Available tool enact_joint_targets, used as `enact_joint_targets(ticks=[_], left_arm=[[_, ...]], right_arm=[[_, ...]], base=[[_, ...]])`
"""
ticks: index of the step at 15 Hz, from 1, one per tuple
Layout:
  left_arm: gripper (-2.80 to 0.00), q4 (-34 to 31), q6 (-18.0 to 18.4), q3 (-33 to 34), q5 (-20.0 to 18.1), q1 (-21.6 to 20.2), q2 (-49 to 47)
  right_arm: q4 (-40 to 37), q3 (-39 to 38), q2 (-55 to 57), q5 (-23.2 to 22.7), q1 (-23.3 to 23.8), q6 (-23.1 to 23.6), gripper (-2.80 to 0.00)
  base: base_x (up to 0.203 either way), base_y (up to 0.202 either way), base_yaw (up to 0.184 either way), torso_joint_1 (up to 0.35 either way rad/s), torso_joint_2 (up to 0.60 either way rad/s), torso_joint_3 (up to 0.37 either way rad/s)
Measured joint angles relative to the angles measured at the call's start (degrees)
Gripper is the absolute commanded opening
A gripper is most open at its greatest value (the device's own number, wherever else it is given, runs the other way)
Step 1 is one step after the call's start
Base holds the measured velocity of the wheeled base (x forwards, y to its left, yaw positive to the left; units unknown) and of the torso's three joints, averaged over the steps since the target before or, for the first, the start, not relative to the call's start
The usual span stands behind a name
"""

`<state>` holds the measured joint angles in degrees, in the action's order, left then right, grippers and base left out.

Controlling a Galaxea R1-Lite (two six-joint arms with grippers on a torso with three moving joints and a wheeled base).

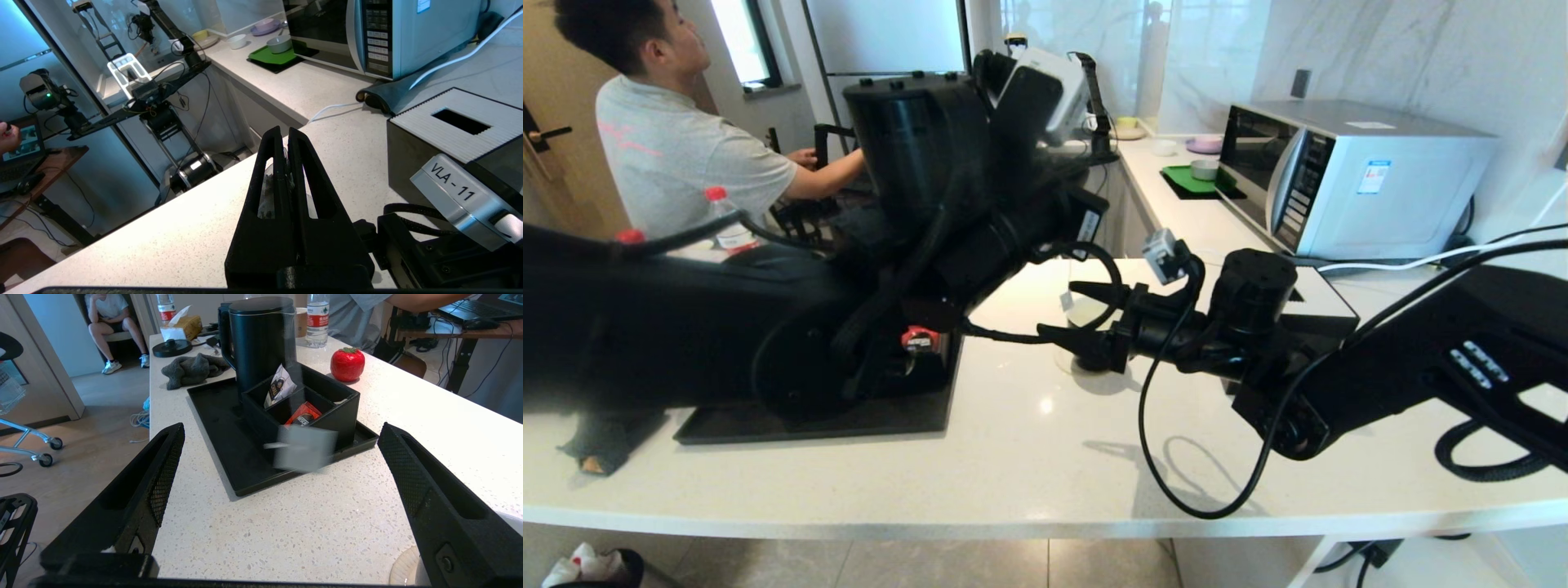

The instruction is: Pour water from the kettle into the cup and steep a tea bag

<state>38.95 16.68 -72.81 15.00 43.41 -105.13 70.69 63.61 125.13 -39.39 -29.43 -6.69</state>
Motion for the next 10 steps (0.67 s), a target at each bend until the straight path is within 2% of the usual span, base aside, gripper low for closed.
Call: enact_joint_targets(ticks=[10], left_arm=[[-2.8,0.17,0.1,2.84,-0.06,0.15,0.54]], right_arm=[[-0.38,0.78,-0.45,-0.05,0.0,-0.46,0.0]], base=[[0.0,0.0,0.0,0.0,0.0,0.0]])
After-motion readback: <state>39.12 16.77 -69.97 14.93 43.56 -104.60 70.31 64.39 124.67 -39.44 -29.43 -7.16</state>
